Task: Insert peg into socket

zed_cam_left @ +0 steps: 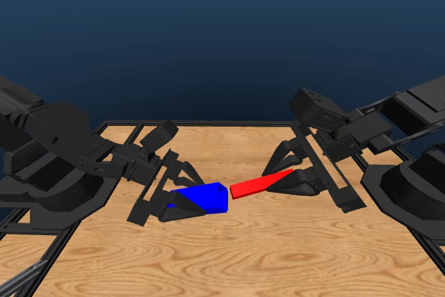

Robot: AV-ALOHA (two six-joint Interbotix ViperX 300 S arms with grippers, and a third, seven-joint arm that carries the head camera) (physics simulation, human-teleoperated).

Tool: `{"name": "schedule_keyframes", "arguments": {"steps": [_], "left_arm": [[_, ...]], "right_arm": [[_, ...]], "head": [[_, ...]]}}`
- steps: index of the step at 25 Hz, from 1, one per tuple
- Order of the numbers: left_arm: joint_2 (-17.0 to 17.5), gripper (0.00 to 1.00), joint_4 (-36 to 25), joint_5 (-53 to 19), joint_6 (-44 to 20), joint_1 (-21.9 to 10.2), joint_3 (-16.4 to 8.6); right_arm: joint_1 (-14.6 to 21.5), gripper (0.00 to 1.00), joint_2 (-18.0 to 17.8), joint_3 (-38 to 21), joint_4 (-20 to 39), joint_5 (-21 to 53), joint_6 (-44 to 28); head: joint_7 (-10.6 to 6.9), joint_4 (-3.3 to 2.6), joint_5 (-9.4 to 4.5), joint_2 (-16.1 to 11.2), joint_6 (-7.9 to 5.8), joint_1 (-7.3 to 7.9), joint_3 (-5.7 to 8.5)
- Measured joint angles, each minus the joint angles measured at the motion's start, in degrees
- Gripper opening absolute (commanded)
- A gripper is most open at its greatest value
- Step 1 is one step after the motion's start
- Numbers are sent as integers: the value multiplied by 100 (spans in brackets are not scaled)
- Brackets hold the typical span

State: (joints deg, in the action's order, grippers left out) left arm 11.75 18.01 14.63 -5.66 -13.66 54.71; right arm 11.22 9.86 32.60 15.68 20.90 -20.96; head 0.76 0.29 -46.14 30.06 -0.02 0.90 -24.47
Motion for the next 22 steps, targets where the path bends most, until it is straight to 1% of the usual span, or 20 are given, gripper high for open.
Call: {"name": "schedule_keyframes", "arguments": {"steps": [2,4,7,10,14,17,18,22], "left_arm": [[-56,0,-21,-5,-4,16,-57],[-153,0,-60,-35,-7,32,-84],[-178,0,-122,-114,-1,47,-213],[-183,0,-180,-277,-66,64,-251],[-191,0,-287,-529,-127,-55,-266],[-267,0,-387,-732,-234,-150,-296],[-298,0,-432,-784,-291,-158,-306],[-434,0,-678,-1082,-729,-65,-488]], "right_arm": [[60,0,-159,-153,175,210,-228],[101,0,-422,-312,255,289,-430],[134,0,-820,-465,261,265,-577],[155,0,-1143,-657,208,210,-596],[249,0,-1450,-946,139,289,-535],[340,0,-1721,-1254,192,540,-453],[344,0,-1763,-1308,213,592,-440],[279,0,-1864,-1639,283,708,-386]], "head": [[-7,1,3,0,-7,12,0],[-10,3,9,0,-12,26,0],[-19,7,21,0,-14,44,0],[-20,15,26,0,-19,73,0],[-28,21,24,0,-41,113,0],[-43,27,11,0,-55,148,0],[-47,29,7,0,-62,160,0],[-62,36,-5,0,-86,207,0]]}}
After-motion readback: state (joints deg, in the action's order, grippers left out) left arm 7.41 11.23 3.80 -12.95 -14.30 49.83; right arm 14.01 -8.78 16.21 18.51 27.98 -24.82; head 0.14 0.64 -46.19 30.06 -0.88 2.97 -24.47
